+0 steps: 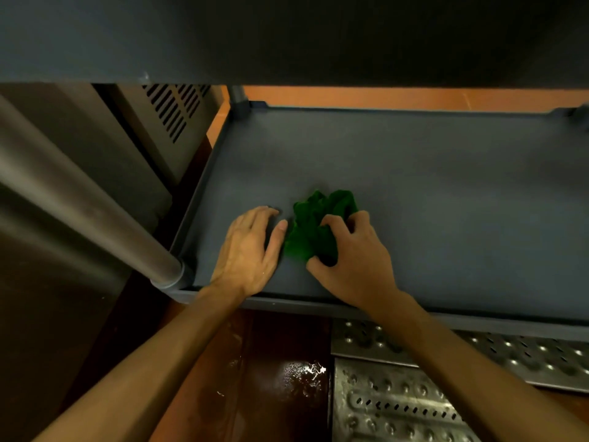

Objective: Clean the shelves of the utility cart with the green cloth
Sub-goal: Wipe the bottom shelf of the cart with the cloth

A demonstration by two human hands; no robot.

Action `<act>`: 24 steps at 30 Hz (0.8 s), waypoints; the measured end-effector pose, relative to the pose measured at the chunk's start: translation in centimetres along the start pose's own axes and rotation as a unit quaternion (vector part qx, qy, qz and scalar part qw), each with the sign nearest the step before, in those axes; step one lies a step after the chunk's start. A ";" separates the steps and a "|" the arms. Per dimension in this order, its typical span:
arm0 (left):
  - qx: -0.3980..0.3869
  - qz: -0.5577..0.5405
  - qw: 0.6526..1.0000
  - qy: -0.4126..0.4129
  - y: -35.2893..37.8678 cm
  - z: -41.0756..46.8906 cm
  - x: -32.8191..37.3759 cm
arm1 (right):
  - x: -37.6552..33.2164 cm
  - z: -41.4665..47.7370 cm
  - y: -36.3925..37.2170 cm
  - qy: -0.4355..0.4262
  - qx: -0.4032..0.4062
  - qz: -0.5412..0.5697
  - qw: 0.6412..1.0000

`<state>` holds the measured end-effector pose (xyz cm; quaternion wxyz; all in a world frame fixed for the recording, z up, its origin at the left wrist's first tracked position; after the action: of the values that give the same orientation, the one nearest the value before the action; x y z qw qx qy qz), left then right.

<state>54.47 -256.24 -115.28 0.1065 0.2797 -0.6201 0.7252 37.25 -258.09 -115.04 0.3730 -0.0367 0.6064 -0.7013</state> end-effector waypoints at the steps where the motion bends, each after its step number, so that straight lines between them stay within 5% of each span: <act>1: -0.001 -0.002 1.000 0.000 0.0 -0.1 0.0 | -0.2 -0.1 0.1 -0.004 -0.003 0.002 1.000; 13: 0.017 -0.039 0.999 0.007 -0.7 -0.2 0.2 | -6.9 -0.2 2.5 -0.137 -0.067 0.054 0.987; 24: 0.017 -0.036 0.999 -0.006 -0.8 -0.5 -0.4 | -4.4 -0.4 2.4 -0.113 -0.050 0.084 0.989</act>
<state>55.11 -255.55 -114.84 0.1238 0.3082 -0.5981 0.7293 41.38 -255.25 -115.50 0.4942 -0.0830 0.5961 -0.6274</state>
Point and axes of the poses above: each hand's wrist, its own z-axis towards the middle knuckle, its own y-axis out of the palm, x = y × z, the point moved 10 cm from there along z, towards the middle knuckle, and after that the axes turned 15 degrees about -y, right-handed, at the moved point
